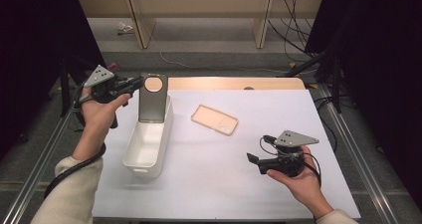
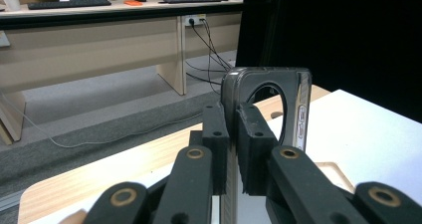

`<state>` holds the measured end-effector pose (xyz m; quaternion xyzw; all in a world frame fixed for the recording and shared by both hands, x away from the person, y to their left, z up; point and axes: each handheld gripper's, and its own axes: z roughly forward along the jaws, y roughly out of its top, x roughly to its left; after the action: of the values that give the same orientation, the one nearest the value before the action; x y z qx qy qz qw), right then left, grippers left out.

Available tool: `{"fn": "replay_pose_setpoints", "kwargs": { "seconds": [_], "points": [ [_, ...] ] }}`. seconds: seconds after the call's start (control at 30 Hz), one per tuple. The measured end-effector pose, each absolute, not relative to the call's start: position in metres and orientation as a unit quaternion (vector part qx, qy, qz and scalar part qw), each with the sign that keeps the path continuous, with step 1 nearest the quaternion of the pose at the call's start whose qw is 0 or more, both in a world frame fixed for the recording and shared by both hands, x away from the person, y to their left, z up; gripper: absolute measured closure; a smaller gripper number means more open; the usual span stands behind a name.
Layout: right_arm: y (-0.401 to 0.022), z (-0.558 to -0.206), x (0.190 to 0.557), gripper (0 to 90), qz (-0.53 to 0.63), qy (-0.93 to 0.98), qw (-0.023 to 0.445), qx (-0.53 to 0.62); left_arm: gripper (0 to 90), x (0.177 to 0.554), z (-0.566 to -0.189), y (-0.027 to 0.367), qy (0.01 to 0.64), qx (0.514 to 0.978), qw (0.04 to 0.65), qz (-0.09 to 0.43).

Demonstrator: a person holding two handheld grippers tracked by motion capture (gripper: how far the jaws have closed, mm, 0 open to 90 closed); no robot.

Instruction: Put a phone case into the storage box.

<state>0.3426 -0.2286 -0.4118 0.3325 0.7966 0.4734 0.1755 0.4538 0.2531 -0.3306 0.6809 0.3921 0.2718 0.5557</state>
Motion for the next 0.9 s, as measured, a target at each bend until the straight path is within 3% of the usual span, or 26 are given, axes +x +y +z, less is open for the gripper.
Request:
{"fn": "replay_pose_setpoints", "kwargs": {
  "seconds": [0.9],
  "points": [
    [-0.229, -0.412, 0.343, 16.3, 0.475, 0.796, 0.173, 0.333, 83.4, 0.475, -0.344, 0.258, 0.405, 0.682, 0.548, 0.266]
  ]
}}
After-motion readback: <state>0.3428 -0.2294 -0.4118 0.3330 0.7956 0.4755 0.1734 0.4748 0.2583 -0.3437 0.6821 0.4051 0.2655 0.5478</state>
